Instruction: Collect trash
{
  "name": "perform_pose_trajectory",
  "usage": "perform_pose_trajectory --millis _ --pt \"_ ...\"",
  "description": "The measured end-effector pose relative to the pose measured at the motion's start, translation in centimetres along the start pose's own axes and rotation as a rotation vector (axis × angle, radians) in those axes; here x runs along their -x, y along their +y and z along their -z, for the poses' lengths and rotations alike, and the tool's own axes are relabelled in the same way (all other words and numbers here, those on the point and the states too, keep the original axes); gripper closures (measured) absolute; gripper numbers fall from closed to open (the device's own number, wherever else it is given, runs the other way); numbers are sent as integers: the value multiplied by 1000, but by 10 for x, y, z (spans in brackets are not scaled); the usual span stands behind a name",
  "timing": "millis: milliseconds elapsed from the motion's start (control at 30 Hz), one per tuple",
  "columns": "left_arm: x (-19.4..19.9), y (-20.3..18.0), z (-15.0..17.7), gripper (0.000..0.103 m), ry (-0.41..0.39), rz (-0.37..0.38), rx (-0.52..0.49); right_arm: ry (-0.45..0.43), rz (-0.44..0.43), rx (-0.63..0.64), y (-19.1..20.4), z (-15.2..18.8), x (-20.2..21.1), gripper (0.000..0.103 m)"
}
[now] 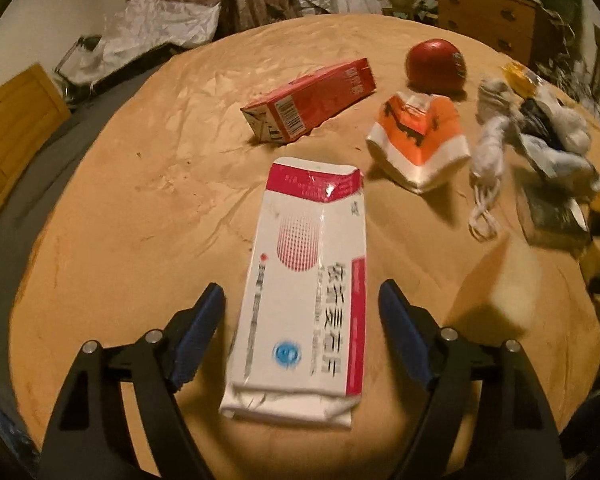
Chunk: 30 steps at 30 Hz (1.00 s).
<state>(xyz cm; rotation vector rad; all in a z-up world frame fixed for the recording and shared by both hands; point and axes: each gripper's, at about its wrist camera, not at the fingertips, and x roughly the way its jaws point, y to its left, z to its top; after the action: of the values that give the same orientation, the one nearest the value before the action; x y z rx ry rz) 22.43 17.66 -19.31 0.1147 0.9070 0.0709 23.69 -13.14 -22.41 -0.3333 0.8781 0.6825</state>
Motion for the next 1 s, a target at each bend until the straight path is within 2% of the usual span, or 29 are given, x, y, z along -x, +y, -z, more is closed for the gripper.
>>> perform_pose_trajectory --millis 100,133,267,400,600,667,800,1000 --pt "2 -2 1 48 -17 -9 4 -30 9 -15 0 1 6 60" --pt "5 -2 2 49 -21 5 15 -43 10 -21 0 1 10 61" --pt "12 2 8 50 -42 -10 50 -107 16 -39 6 -2 28 63" --pt "36 5 8 50 -101 -39 96 -198 2 -65 13 -9 55 63" --pt "83 4 -4 50 -206 -54 134 -337 -93 -132 5 -25 102 62" --pt "96 -2 -9 50 -236 -53 125 -373 -100 -149 -2 -32 116 62" --pt "117 -15 -16 50 -277 -37 130 -427 -46 -178 -18 -39 141 62" --pt "164 -62 -11 50 -369 -5 105 -469 139 -169 -7 -32 169 62"
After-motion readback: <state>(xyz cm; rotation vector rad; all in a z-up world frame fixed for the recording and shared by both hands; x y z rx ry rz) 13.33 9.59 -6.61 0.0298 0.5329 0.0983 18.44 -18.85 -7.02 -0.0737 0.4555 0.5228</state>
